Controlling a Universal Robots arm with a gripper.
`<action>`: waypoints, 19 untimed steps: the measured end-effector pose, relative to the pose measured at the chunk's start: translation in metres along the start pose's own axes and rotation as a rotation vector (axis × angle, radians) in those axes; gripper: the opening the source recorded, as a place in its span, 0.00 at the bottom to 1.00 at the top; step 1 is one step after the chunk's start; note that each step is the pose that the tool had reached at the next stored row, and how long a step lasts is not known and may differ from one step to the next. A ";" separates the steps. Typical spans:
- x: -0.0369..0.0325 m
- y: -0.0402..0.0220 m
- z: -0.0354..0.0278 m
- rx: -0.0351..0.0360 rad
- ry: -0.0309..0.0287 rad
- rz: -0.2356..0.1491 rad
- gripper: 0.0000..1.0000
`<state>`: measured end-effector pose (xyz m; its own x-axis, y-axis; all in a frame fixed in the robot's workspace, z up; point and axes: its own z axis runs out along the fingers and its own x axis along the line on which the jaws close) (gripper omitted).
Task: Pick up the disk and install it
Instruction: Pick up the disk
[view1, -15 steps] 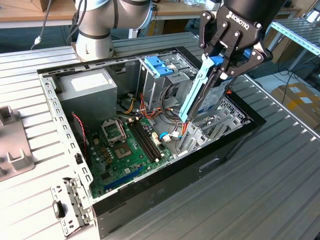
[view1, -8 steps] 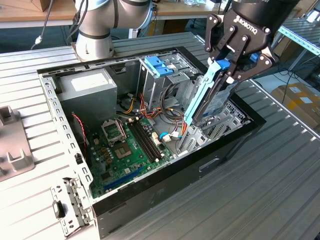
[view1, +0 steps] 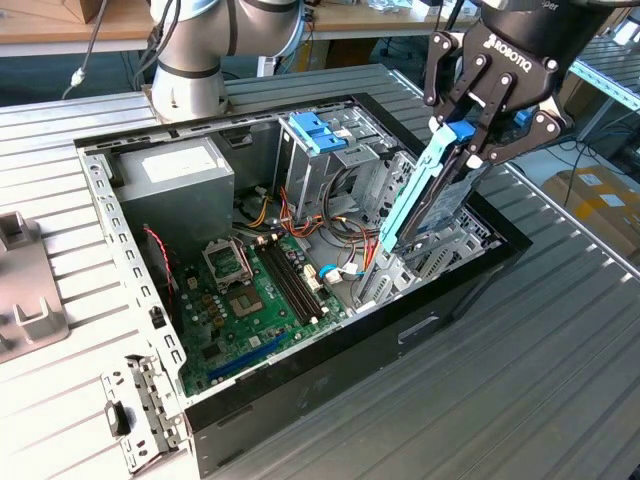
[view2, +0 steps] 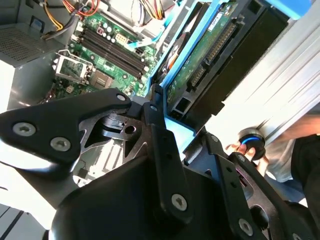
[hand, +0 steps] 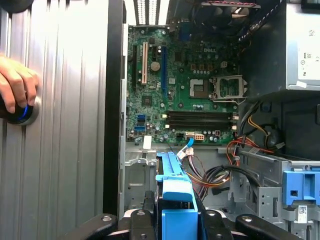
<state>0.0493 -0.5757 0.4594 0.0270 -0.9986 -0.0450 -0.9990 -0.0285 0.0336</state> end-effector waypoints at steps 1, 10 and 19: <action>0.0016 -0.0028 -0.0001 0.0005 -0.0165 -0.001 0.37; 0.0064 -0.0107 -0.0017 0.0007 -0.0319 -0.001 0.37; 0.0084 -0.0265 -0.0080 -0.0016 -0.0320 -0.001 0.37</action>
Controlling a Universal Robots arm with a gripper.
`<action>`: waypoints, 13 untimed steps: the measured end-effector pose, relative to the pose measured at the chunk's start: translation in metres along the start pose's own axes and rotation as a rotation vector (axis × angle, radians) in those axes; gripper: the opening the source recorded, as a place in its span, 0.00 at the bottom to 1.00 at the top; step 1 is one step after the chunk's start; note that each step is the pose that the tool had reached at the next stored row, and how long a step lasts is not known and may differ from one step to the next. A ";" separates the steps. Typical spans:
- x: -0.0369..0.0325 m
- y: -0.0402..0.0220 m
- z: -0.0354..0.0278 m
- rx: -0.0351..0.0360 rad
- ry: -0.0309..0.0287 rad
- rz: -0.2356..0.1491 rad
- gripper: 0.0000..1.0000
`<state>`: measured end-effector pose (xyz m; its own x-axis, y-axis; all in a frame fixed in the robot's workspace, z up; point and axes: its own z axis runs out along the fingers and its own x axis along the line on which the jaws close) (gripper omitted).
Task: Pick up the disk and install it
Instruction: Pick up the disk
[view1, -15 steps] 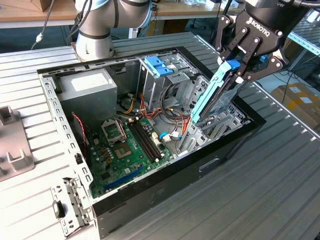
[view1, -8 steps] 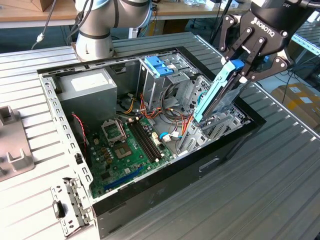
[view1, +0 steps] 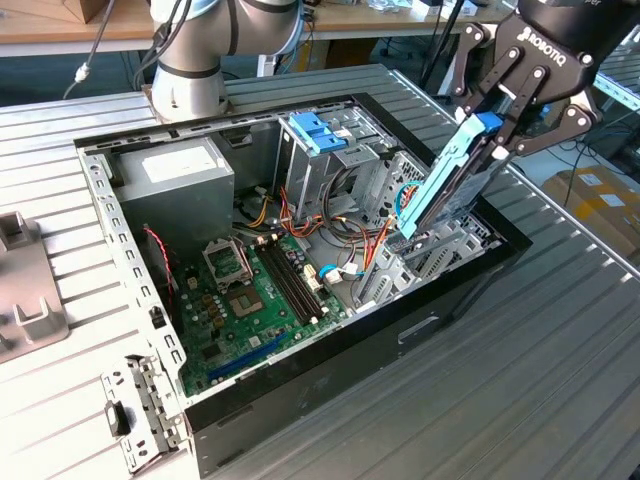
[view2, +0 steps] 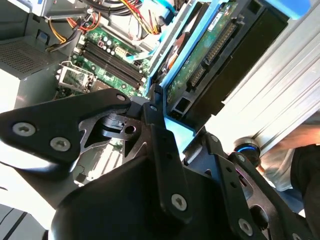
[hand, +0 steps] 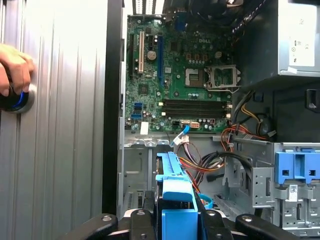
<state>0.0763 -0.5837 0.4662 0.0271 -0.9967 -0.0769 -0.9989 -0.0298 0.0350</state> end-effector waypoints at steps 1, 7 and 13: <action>0.0004 -0.0022 -0.0001 -0.0008 -0.0001 0.000 0.37; 0.0026 -0.0206 -0.0009 -0.0067 -0.0002 0.000 0.37; 0.0035 -0.0284 -0.0026 -0.0087 -0.0005 0.001 0.37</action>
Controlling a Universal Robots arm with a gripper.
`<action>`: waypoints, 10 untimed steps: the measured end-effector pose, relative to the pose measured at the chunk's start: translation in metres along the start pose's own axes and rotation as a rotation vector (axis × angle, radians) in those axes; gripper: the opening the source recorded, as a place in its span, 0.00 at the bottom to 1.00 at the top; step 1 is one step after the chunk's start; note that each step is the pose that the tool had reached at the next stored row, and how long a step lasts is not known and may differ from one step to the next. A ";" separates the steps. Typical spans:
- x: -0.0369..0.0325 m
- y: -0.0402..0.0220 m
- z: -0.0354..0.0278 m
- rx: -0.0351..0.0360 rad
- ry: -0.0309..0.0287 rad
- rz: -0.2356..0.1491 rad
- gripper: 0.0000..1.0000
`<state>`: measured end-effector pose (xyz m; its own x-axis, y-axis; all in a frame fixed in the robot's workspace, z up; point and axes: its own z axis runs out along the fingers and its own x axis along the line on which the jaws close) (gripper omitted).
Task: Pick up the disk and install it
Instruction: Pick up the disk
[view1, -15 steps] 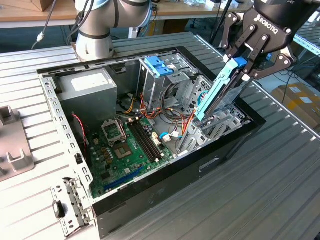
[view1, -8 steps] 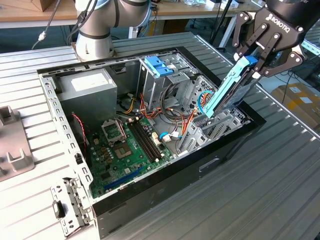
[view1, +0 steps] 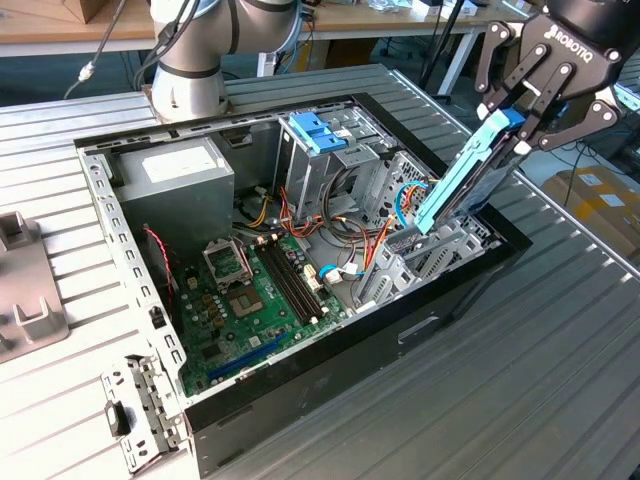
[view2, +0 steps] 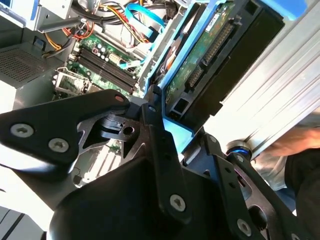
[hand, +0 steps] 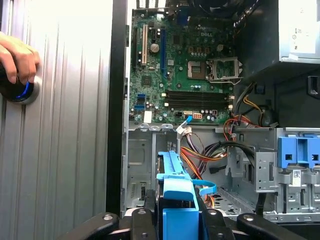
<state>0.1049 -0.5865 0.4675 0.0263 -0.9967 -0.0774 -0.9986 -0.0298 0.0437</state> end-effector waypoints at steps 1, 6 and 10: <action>-0.0003 0.0001 -0.0037 -0.0001 0.0001 0.000 0.37; -0.0003 -0.0062 -0.0059 -0.0013 -0.0001 0.000 0.37; 0.0000 -0.0160 -0.0064 -0.0045 -0.0002 0.000 0.37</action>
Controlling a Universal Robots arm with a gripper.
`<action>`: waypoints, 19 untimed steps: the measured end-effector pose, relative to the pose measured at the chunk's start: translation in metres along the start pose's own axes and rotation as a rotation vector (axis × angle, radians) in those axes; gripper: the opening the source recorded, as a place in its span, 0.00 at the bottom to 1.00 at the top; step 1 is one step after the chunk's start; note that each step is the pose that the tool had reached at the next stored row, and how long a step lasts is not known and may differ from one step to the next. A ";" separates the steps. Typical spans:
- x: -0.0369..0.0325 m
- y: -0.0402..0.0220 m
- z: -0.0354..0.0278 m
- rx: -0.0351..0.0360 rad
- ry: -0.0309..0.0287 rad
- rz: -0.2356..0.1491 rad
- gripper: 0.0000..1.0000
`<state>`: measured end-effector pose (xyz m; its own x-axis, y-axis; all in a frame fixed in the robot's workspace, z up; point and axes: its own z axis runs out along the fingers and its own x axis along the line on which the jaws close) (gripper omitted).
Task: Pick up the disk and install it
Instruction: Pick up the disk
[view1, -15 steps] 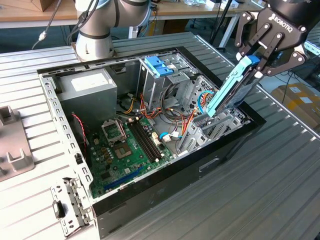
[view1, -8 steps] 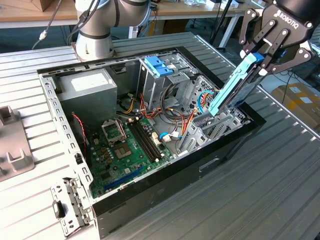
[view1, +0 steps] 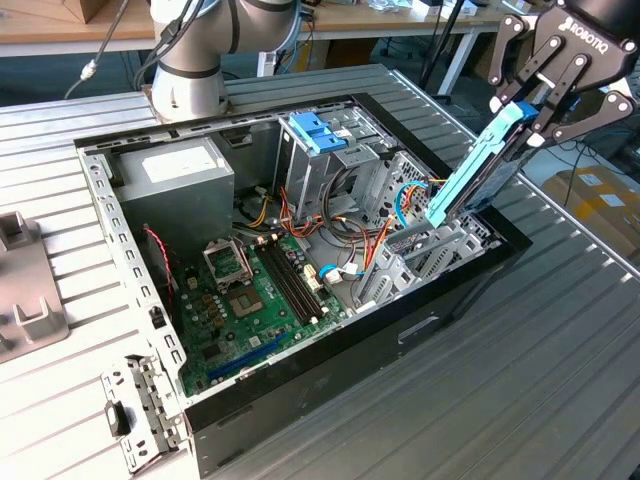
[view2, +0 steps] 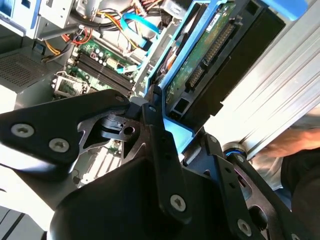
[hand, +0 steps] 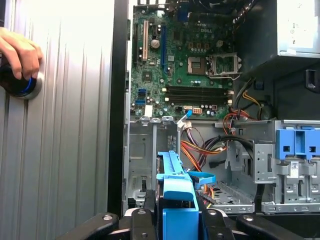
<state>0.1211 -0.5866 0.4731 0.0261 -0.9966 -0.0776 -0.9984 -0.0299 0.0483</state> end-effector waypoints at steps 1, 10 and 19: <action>0.0001 -0.0031 -0.0002 -0.0013 0.0001 0.000 0.37; 0.0008 -0.0271 -0.0007 -0.0097 -0.0003 0.001 0.37; 0.0009 -0.0318 -0.0010 -0.0102 -0.0003 0.001 0.37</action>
<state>0.1530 -0.5866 0.4725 0.0253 -0.9966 -0.0779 -0.9978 -0.0299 0.0585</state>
